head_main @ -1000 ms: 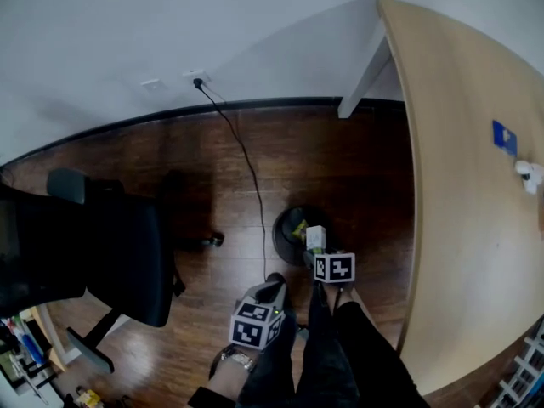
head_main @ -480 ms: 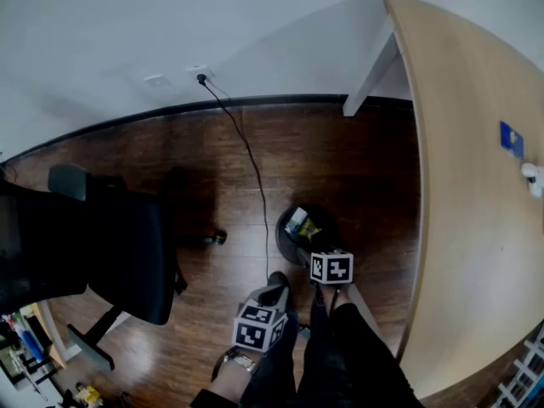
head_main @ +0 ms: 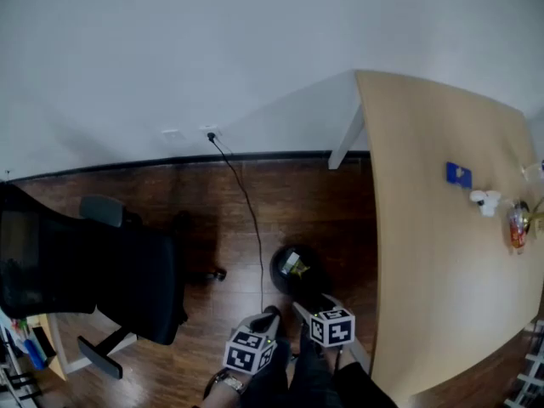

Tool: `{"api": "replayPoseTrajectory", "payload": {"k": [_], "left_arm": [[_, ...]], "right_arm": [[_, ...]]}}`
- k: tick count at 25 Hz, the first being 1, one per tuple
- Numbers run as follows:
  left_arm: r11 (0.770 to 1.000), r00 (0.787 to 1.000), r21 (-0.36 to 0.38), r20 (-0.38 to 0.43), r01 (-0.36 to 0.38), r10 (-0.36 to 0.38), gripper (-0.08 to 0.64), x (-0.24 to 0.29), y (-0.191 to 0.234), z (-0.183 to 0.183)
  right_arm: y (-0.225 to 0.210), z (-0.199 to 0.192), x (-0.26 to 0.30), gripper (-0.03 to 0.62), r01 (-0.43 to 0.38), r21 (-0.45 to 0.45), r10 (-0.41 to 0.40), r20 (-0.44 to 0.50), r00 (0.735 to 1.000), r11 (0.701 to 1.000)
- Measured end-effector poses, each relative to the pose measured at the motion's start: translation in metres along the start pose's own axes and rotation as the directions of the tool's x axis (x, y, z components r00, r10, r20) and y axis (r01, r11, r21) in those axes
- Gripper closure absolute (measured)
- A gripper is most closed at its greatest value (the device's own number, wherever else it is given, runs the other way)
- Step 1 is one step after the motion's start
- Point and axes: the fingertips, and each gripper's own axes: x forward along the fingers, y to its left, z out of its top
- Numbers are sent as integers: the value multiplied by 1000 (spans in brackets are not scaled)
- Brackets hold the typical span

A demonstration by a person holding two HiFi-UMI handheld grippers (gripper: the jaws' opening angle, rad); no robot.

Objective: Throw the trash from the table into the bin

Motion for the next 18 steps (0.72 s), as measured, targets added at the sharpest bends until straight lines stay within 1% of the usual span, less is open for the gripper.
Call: {"api": "replayPoseTrajectory", "payload": {"k": [4,7,10,14,16,18], "left_arm": [[997,999,57,23,47,-48,555,-42,-28,20],[991,994,88,36,103,-107,555,-65,-55,39],[982,987,111,39,153,-158,555,-80,-79,56],[962,979,198,37,188,-199,555,-90,-110,74],[950,974,234,37,208,-222,555,-94,-125,80],[932,971,286,29,221,-239,557,-98,-136,85]], "right_arm": [[38,13,-72,258,-32,-46,35,62,997,998],[53,24,-121,258,-38,-69,46,118,992,997],[55,36,-162,258,-13,-58,24,185,982,998],[48,46,-205,258,18,-18,-12,264,964,1000],[43,48,-221,258,34,-5,-31,283,959,999],[39,48,-231,258,44,9,-45,295,955,999]]}}
